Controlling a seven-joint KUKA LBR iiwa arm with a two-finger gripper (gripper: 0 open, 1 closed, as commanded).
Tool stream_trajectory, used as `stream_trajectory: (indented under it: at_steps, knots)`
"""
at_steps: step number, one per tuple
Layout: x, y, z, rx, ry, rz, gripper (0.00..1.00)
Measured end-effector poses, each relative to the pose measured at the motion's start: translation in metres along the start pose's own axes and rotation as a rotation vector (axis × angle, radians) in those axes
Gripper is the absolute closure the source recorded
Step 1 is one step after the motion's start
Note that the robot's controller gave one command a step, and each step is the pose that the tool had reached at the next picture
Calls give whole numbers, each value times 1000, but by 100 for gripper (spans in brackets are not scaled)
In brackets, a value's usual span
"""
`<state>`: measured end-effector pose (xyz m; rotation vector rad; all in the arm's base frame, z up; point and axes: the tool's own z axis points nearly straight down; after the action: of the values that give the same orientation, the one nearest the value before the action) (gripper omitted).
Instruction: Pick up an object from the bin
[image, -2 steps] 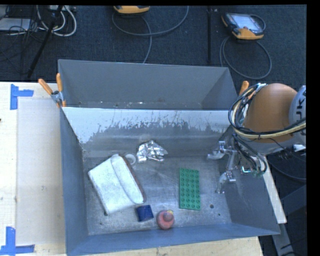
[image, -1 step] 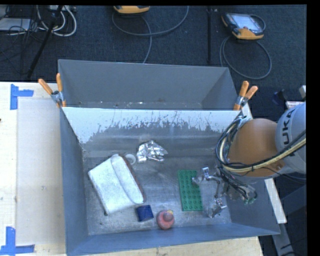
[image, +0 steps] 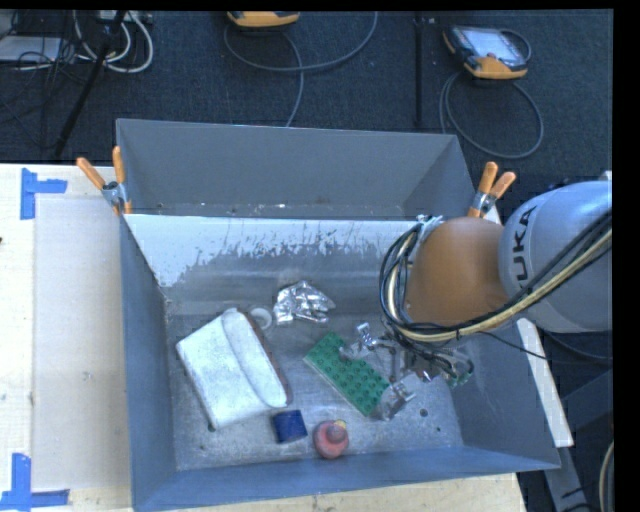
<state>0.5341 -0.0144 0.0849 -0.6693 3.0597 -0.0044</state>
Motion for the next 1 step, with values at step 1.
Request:
stream_trajectory:
  at_steps: [1]
  knots:
    - [-2, 0, -2, 2, -8, -2, 100]
